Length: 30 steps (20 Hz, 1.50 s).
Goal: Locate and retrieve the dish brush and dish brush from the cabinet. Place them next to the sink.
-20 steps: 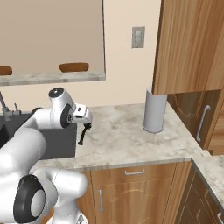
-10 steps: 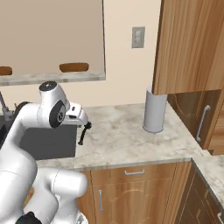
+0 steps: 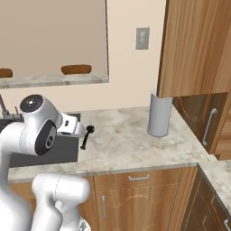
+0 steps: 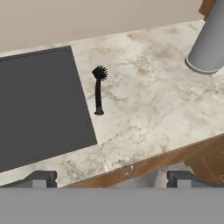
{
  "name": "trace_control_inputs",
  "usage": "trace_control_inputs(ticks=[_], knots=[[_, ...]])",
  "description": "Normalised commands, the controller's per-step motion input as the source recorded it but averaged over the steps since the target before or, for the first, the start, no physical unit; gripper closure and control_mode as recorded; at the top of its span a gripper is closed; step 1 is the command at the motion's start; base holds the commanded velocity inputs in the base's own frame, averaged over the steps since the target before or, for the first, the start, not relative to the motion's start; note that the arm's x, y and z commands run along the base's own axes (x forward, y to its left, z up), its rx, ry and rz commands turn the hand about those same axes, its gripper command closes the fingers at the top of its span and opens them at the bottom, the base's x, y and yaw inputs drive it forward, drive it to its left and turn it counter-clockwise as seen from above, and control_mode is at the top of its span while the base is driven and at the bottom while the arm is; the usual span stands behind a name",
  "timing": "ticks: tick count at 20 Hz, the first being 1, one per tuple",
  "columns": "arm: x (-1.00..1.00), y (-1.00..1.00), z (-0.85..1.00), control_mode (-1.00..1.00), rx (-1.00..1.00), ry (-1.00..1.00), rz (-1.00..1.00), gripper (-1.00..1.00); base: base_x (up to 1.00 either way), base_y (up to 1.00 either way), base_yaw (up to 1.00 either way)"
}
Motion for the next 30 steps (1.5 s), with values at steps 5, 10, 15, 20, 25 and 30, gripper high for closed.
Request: trace_control_inputs(ticks=[5, 10, 15, 20, 25, 30], knots=[[-0.5, -0.01, 0.47, -1.0, 0.02, -0.17, 0.0, -1.0, 0.0, 0.0, 0.0], [-0.55, -0.01, 0.24, -1.0, 0.01, -0.16, 0.0, -1.0, 0.0, 0.0, 0.0], [-0.06, -0.01, 0.0, -1.0, 0.0, 0.01, -0.01, -1.0, 0.0, 0.0, 0.0], [0.0, 0.0, 0.0, -1.0, 0.0, 0.0, 0.0, -1.0, 0.0, 0.0, 0.0], [-0.08, -0.06, 0.0, 1.0, 0.0, 0.0, -0.01, -1.0, -0.24, -0.09, -0.02], [0.0, 0.0, 0.0, 1.0, 0.0, 0.0, 0.0, -1.0, -0.42, -0.1, -0.03]])
